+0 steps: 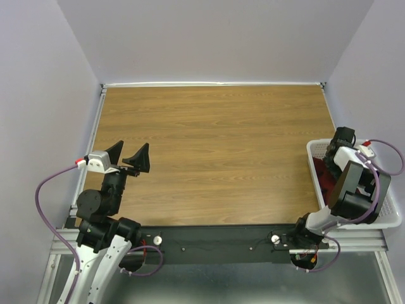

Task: Fold and stack the t-shirts
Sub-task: Grab the tshirt from the pile

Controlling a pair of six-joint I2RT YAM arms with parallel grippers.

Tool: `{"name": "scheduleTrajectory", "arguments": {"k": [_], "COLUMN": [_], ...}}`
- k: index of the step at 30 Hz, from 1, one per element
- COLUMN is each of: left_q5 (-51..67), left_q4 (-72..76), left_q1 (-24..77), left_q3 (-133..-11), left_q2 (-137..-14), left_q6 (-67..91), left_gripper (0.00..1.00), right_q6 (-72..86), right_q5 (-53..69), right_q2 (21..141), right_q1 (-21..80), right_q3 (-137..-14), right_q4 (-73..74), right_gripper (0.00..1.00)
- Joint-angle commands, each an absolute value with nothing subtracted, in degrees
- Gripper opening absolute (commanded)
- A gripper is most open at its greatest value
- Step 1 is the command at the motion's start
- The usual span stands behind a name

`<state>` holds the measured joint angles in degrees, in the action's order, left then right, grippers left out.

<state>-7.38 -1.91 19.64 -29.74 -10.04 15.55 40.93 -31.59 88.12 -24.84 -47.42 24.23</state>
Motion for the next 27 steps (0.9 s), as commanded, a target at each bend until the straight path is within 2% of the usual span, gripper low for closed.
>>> {"name": "scheduleTrajectory", "arguments": {"k": [1,3,4,10,15,22,26,27], "left_q5": [-6.5,-6.3,-6.2,-5.4,-5.2,-5.1,-4.8,-4.8], "left_q4": [-0.9,-0.9,-0.8,-0.7,-0.4,-0.4,-0.4,-0.3], "left_q1": [19.9,19.9,19.8,19.9,19.9,19.9,19.9,19.9], "left_q3": [-29.4,-29.4,-29.4,-29.4,-29.4,-29.4,-29.5,-29.5], "left_q2": [-10.6,-11.0,-11.1,-12.9,-14.2,-15.9,-17.3,-17.4], "left_q6": [15.7,15.6,15.7,15.6,15.6,15.6,15.6,15.5], "left_gripper": [0.99,0.99,0.99,0.99,0.98,0.98,0.98,0.98], "right_q6": [39.8,38.2,37.6,38.6,37.3,33.1,32.0,31.2], "right_q5": [-28.2,-28.3,-28.8,-31.2,-24.4,-7.1,-0.4,-0.4], "right_q2": [86.8,84.6,81.9,68.8,59.7,62.4,68.0,69.3], "right_q1": [-25.0,-25.0,-25.0,-24.4,-24.1,-19.4,-12.1,-7.3], "right_q3": [-45.9,-46.2,-46.5,-51.1,-62.9,-81.9,-91.6,-93.3], "right_q4": [24.0,24.3,24.7,28.8,28.1,27.8,27.0,26.7], "right_gripper": [0.38,0.04,0.01,0.01,0.01,0.01,0.01,0.01]}}
